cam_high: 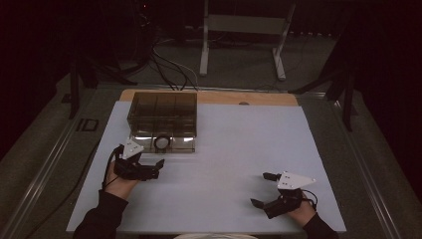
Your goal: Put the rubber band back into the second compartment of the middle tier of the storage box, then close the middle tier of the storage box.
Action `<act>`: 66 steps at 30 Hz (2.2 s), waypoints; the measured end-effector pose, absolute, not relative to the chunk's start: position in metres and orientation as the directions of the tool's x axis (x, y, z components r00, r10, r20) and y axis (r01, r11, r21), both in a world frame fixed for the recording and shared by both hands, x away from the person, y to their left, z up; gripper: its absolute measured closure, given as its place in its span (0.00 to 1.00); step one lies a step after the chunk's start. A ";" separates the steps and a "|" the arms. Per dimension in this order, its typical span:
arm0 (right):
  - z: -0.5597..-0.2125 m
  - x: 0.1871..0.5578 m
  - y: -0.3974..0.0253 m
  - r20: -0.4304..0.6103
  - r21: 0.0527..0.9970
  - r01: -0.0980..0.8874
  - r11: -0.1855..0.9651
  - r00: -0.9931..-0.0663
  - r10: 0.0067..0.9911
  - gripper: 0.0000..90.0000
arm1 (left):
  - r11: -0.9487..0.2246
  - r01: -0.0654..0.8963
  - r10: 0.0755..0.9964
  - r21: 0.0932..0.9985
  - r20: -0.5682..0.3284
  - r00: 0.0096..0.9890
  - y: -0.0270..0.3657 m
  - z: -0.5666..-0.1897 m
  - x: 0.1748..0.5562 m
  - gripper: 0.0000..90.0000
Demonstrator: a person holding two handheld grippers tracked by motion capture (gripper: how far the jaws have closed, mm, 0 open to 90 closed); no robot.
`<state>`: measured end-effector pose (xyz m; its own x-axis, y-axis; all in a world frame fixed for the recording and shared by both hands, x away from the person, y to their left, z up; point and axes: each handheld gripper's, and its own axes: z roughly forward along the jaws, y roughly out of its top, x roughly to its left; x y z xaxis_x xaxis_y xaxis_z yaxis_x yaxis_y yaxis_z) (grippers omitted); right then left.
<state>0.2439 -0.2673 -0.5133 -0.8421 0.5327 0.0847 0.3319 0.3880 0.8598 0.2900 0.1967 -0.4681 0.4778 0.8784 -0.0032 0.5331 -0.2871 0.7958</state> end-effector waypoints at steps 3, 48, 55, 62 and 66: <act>-0.513 0.244 -0.267 0.084 0.860 0.332 0.388 -0.842 0.533 0.00 | -0.275 0.536 0.883 0.798 -0.011 0.469 0.198 -0.472 0.288 0.01; -0.512 0.243 -0.266 0.077 0.859 0.324 0.396 -0.847 0.526 0.00 | -0.282 0.636 0.904 0.718 -0.023 0.426 0.191 -0.508 0.286 0.03; -0.513 0.243 -0.266 0.077 0.858 0.326 0.397 -0.846 0.528 0.00 | -0.318 0.610 0.897 0.726 0.023 0.441 0.189 -0.508 0.287 0.15; -0.513 0.243 -0.266 0.077 0.859 0.325 0.396 -0.846 0.527 0.00 | -0.320 0.598 0.903 0.735 0.044 0.428 0.189 -0.507 0.287 0.30; -0.513 0.243 -0.266 0.079 0.858 0.326 0.396 -0.846 0.527 0.00 | -0.322 0.597 0.908 0.735 0.060 0.415 0.191 -0.508 0.288 0.38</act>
<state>0.2435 -0.2660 -0.5130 -0.8463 0.5269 0.0785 0.3261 0.3959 0.8584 0.2880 0.1906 -0.5079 0.4152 0.9077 0.0604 0.5971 -0.3220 0.7347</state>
